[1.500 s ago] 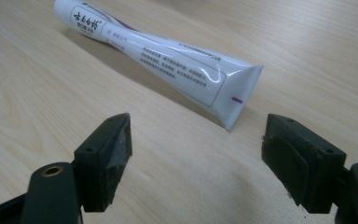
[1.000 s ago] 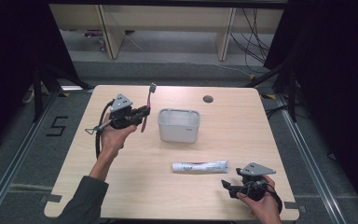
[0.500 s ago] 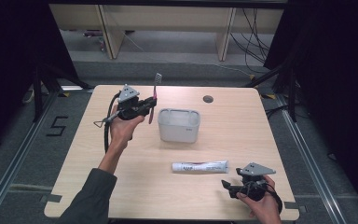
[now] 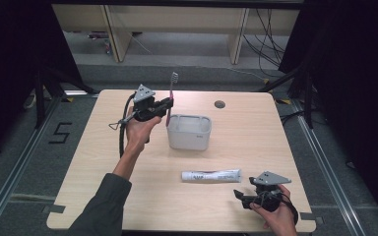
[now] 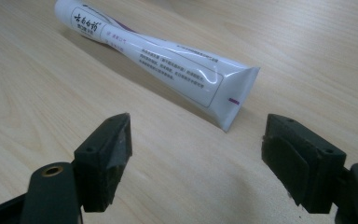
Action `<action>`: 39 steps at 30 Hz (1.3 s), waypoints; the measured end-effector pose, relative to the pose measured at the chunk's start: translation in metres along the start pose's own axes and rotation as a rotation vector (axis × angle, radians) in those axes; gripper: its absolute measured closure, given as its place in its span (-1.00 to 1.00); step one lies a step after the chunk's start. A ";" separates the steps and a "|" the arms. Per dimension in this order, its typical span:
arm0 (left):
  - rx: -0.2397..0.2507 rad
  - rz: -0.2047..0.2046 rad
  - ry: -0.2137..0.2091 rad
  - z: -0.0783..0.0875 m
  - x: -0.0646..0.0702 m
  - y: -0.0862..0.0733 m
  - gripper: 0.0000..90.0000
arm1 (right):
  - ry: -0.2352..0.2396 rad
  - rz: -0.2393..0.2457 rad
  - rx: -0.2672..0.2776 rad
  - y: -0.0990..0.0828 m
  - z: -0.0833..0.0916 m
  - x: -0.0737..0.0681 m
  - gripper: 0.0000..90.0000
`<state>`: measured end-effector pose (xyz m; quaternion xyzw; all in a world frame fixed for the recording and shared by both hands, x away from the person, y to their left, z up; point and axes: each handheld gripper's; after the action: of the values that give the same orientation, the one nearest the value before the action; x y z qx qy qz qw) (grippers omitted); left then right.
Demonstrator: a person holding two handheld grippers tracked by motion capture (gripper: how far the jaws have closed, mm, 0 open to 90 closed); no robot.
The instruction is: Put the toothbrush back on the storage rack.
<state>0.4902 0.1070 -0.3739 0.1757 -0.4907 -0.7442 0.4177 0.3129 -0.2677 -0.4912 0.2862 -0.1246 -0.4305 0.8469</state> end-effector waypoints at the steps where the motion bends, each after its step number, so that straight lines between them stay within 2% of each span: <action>1: 0.000 0.000 0.000 0.000 0.000 0.000 0.83 | 0.000 0.000 0.000 0.000 0.000 0.000 -0.44; 7: 0.017 0.018 -0.005 -0.012 -0.001 0.000 0.83 | 0.003 0.001 0.005 0.000 0.000 0.000 -0.44; 17: 0.006 0.034 -0.003 -0.024 -0.002 -0.006 0.83 | 0.009 0.012 0.009 0.000 -0.001 0.001 -0.44; 21: -0.001 0.033 0.003 -0.029 0.000 -0.010 0.83 | 0.008 0.006 0.008 0.000 0.000 0.001 -0.44; 24: -0.008 0.040 0.007 -0.032 -0.002 -0.013 0.83 | 0.025 -0.018 -0.002 -0.001 0.000 -0.001 -0.44; 25: -0.012 0.044 0.009 -0.033 -0.003 -0.015 0.83 | 0.014 0.005 0.005 0.000 0.000 0.000 -0.44; 27: -0.020 0.048 0.015 -0.035 -0.005 -0.019 0.83 | 0.013 0.006 0.006 0.000 0.000 0.001 -0.44; 28: -0.030 0.053 0.016 -0.036 -0.007 -0.022 0.83 | 0.028 -0.021 -0.003 0.000 0.000 -0.001 -0.44; 29: -0.033 0.056 0.013 -0.037 -0.007 -0.023 0.83 | 0.009 0.021 0.016 0.000 -0.001 0.002 -0.44; 32: -0.039 0.052 0.011 -0.037 -0.008 -0.024 0.83 | 0.010 0.021 0.015 0.000 -0.001 0.002 -0.44; 34: -0.043 0.043 0.013 -0.038 -0.007 -0.024 0.83 | 0.011 0.010 0.008 0.000 -0.001 0.001 -0.44; 35: -0.045 0.042 0.016 -0.038 -0.007 -0.025 0.83 | 0.029 -0.024 -0.006 0.000 0.000 -0.002 -0.44; 37: -0.046 0.042 0.022 -0.039 -0.007 -0.027 0.83 | 0.010 0.007 0.004 0.000 0.000 0.001 -0.44; 39: -0.058 0.040 0.028 -0.041 -0.007 -0.032 0.83 | 0.009 0.013 0.007 0.000 -0.001 0.001 -0.44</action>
<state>0.5075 0.0946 -0.4214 0.1643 -0.4665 -0.7471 0.4441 0.3132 -0.2680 -0.4918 0.2903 -0.1241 -0.4232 0.8493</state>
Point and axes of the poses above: each handheld gripper's, and its own axes: z roughly backward along the jaws, y roughly out of its top, x roughly to its right, and after that the axes turned 12 degrees about -x, right-handed
